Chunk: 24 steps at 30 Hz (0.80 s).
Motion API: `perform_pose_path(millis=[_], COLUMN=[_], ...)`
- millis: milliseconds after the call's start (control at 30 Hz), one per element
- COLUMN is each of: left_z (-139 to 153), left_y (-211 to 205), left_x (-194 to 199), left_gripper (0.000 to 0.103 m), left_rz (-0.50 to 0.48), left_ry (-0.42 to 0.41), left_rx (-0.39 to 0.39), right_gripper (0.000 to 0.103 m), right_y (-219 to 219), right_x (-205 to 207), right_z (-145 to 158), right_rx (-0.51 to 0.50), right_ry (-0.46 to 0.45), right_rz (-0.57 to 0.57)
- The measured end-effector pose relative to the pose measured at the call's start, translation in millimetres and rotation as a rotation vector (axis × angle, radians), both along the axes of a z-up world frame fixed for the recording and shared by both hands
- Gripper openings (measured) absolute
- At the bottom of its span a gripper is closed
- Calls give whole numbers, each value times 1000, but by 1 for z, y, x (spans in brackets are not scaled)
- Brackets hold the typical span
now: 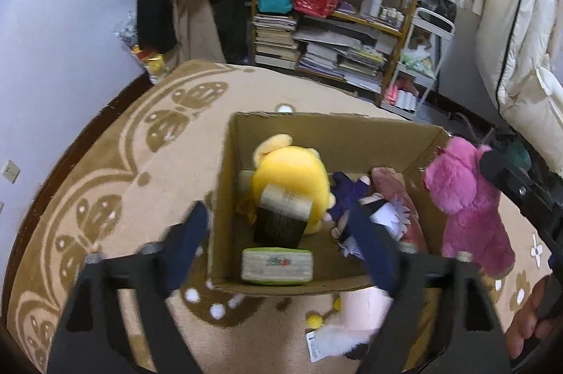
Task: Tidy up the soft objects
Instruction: 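Open the left tool over the box while the right tool releases the pink bear inside, then move both tools down toward the pink roll cushion and white fluffy plush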
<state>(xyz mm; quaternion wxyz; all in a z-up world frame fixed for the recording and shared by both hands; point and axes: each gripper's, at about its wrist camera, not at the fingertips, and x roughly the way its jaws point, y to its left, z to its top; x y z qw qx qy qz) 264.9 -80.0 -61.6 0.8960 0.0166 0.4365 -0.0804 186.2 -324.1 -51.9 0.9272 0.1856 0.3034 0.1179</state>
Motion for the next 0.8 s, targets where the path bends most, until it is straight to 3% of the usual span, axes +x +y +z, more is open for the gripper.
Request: perform_pose_path(millis=[167,367,433,533,800], left_z=[8,23,27,30,24], left_y=[6,14,15,16,21], left_x=[1,-8,-12,-19,-39], left_gripper=[93,102,102,102,102], left_rz=[16,16,12,11,5], left_ry=[9,-47,-57,-66,-68], left_rx=[22,16,14,21,30], right_gripper=[29,43,61,76,103], right_y=[-5,-7,-6,-4,0], right_x=[-2,-8,-9,-14,-34], right_z=[2,7,8,8,4], right_rx=[27,29,16,19,25], right_ry=[7,9,23,35,95], right_rz=[-9,-24,-21,-13,-13])
